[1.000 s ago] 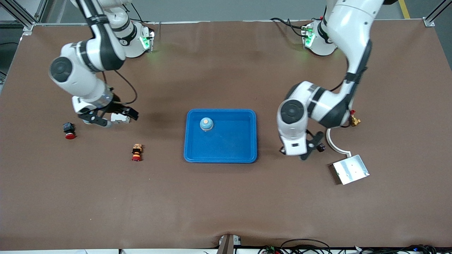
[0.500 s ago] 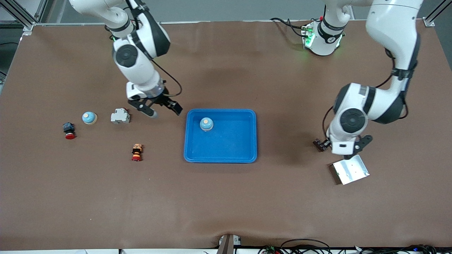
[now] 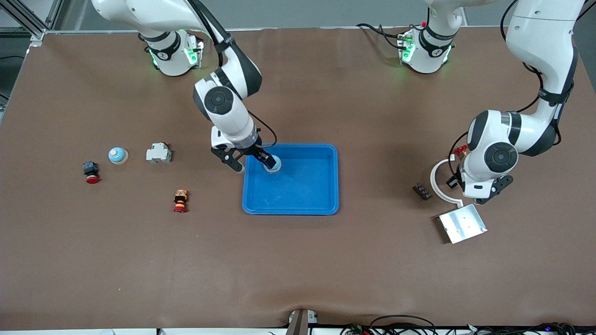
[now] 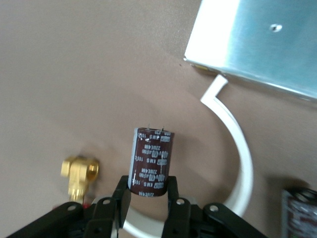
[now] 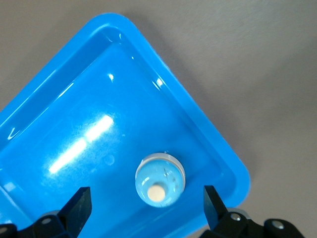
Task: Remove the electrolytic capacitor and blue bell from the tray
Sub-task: 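Carry the capacitor toward the bracket while the right gripper reaches the bell, then lower the capacitor with the left gripper while the right gripper grasps the bell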
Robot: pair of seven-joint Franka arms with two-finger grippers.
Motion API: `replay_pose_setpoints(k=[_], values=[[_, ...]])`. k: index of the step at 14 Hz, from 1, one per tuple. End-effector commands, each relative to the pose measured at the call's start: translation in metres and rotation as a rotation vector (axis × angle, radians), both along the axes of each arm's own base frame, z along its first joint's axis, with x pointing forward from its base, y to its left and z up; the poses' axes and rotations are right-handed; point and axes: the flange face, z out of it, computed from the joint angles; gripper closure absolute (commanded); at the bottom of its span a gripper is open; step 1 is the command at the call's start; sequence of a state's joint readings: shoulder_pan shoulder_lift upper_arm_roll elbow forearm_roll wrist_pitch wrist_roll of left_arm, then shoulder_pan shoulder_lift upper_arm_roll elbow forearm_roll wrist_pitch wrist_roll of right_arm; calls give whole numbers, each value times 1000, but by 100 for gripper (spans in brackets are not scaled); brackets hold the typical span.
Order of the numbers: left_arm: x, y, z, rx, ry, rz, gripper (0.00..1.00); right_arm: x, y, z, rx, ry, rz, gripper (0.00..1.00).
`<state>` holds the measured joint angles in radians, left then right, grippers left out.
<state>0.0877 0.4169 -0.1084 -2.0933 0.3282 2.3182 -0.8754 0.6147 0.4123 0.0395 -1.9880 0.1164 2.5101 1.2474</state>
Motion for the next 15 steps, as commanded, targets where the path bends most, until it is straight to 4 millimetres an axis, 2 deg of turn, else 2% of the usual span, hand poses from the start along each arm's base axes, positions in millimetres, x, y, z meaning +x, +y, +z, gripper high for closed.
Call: replay_pose_setpoints(k=[1, 2, 5, 7, 10, 13, 14, 15], values=[[-4, 16, -6, -8, -15, -48, 33, 5, 16, -21, -13, 7, -8, 0], [-2, 18, -3, -7, -22, -46, 0, 6, 19, -28, -17, 12, -5, 0], [7, 20, 24, -14, -57, -118, 0, -2, 29, -45, -31, 29, 10, 0], [26, 17, 61, -13, -111, -180, 0, -8, 34, -53, -38, 37, 6, 0], [53, -10, 124, -4, -176, -224, 0, -14, 41, -65, -38, 30, 8, 0], [78, -57, 200, -13, -200, -263, 0, -13, 40, -78, -39, 17, 14, 0], [84, -79, 232, -44, -239, -274, 0, -14, 40, -85, -44, 21, 13, 0], [89, -88, 255, -51, -257, -284, 0, -14, 40, -85, -43, 20, 13, 0]])
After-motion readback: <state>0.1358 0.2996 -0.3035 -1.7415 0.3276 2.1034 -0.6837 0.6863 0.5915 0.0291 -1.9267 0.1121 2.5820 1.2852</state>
